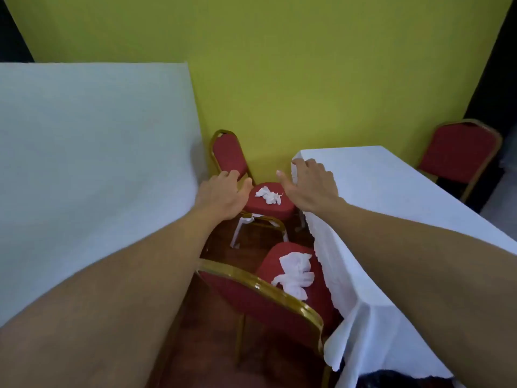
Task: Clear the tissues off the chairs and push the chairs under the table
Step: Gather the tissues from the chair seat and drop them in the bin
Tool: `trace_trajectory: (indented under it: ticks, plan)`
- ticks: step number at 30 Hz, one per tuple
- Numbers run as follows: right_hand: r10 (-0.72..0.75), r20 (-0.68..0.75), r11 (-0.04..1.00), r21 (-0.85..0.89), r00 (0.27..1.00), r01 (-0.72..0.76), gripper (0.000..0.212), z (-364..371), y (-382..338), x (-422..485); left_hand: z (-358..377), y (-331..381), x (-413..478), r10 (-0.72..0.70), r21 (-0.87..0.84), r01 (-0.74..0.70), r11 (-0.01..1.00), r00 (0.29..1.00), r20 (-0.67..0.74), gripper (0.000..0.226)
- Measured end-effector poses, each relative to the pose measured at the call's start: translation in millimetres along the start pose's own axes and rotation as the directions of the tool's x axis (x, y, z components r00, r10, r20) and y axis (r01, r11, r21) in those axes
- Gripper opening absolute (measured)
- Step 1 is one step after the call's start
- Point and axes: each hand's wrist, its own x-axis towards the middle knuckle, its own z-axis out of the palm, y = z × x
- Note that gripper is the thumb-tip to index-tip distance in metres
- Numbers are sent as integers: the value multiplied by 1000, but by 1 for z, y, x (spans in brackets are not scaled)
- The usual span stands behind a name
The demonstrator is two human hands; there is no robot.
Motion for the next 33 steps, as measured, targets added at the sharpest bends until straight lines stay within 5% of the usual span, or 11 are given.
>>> trace_trajectory:
  ticks: [20, 33]
  plan:
    - [11, 54, 1000, -14, 998, -10, 73, 27, -20, 253, -25, -43, 250, -97, 76, 89, 993, 989, 111, 59]
    - [171, 3, 982, -79, 985, -170, 79, 82, -44, 332, 3, -107, 370, 52, 64, -61, 996, 990, 133, 64]
